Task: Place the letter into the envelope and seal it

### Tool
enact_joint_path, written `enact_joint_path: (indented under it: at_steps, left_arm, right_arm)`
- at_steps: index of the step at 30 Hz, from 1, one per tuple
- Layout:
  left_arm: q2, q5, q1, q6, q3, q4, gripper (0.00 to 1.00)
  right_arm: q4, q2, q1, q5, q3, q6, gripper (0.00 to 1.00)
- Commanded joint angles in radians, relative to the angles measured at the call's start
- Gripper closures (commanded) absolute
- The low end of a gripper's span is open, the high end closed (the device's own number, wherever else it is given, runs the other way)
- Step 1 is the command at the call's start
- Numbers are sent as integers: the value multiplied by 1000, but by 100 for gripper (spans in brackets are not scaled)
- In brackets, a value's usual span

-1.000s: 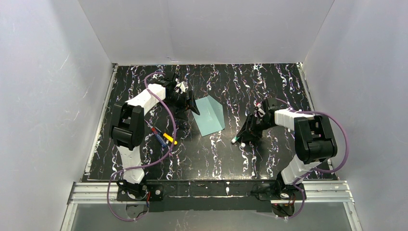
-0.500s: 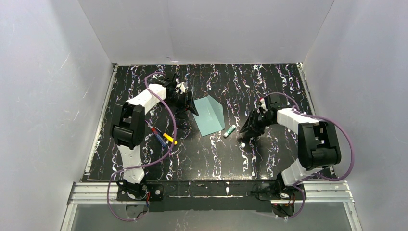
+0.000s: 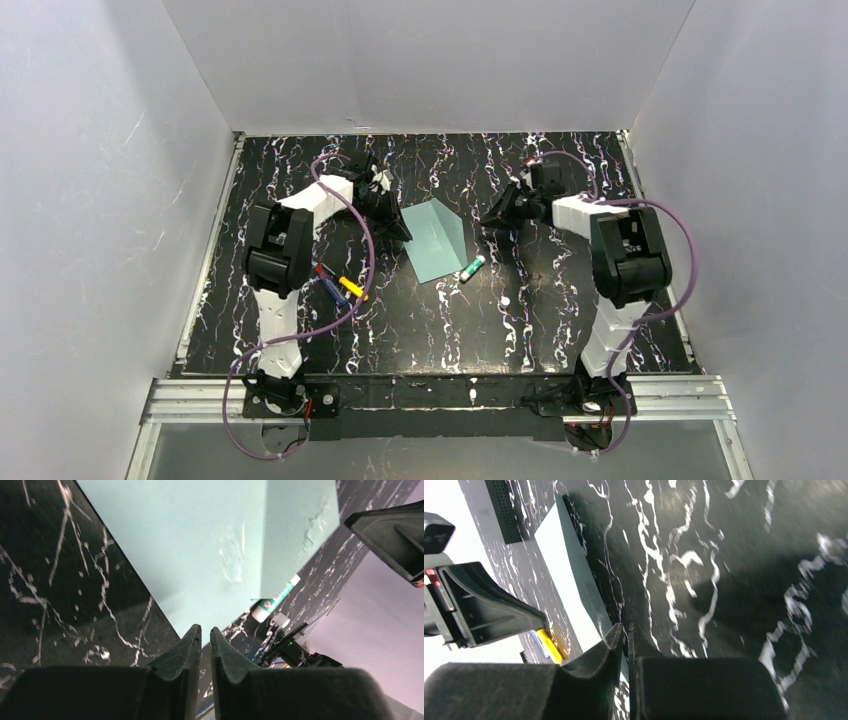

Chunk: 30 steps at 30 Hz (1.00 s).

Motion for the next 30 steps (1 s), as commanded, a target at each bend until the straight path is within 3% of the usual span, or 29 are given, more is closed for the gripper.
enact_joint_path:
  at_steps: [1, 8, 14, 22, 30]
  left_arm:
    - [49, -31, -14, 14, 64, -12, 91]
    - [121, -148, -30, 28, 120, -114, 100]
    - [147, -169, -36, 15, 134, -134, 100]
    - [166, -174, -37, 18, 157, -153, 100]
    - [171, -156, -35, 31, 162, -164, 100]
  right_arm:
    - [63, 111, 59, -12, 137, 56, 84]
    - [99, 206, 121, -82, 207, 99, 83]
    - [93, 220, 172, -139, 243, 70, 83]
    - [-103, 269, 238, -39, 325, -50, 83]
    - [-162, 319, 277, 24, 404, -102, 83]
